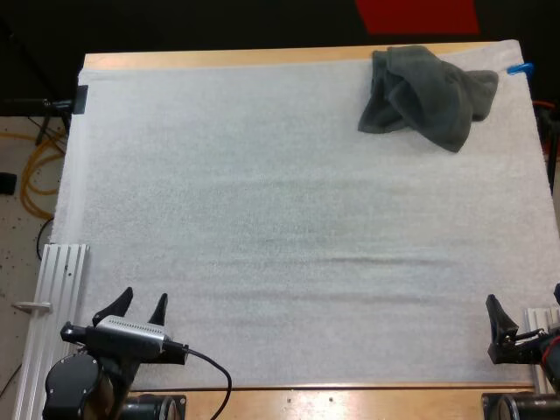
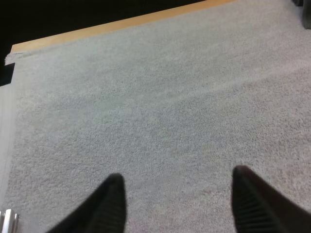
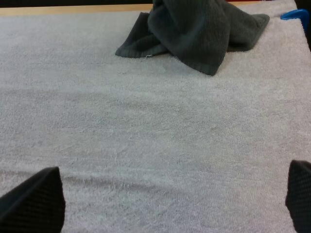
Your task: Pick towel from pile fold and stack
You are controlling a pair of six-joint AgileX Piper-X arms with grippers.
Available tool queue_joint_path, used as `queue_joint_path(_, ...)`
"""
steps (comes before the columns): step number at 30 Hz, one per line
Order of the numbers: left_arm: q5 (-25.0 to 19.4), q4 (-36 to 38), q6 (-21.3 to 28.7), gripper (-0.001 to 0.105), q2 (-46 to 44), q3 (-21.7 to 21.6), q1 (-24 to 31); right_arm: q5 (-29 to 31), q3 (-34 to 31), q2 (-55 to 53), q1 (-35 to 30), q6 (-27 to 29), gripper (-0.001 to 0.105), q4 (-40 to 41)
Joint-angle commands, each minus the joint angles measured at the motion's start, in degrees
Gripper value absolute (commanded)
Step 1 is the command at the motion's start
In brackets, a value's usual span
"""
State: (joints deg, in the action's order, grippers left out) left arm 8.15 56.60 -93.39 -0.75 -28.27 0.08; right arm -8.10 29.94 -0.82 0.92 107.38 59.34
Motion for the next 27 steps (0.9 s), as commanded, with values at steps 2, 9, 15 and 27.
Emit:
queue_joint_path(2, 0.0, -0.8, -0.6, 0.07, -7.8, 0.0, 0.1, -0.3, 0.1, -2.0, 0.0, 0.4, 0.09, -0.5)
queue_joint_path(9, 0.0, -0.8, -0.6, 0.074, -7.8, 0.0, 0.1, -0.3, 0.1, -2.0, 0.0, 0.4, 0.09, -0.5)
queue_joint_path(15, 0.2, -0.8, -0.6, 0.074, -7.8, 0.0, 0.1, -0.3, 0.1, -2.0, 0.0, 0.4, 0.09, -0.6)
queue_joint_path(27, 11.2, -1.5, -2.8, 0.074, 1.8, -3.8, 0.1, -5.4, 2.4, 3.1, 0.0, -5.9, 0.09, -2.1)
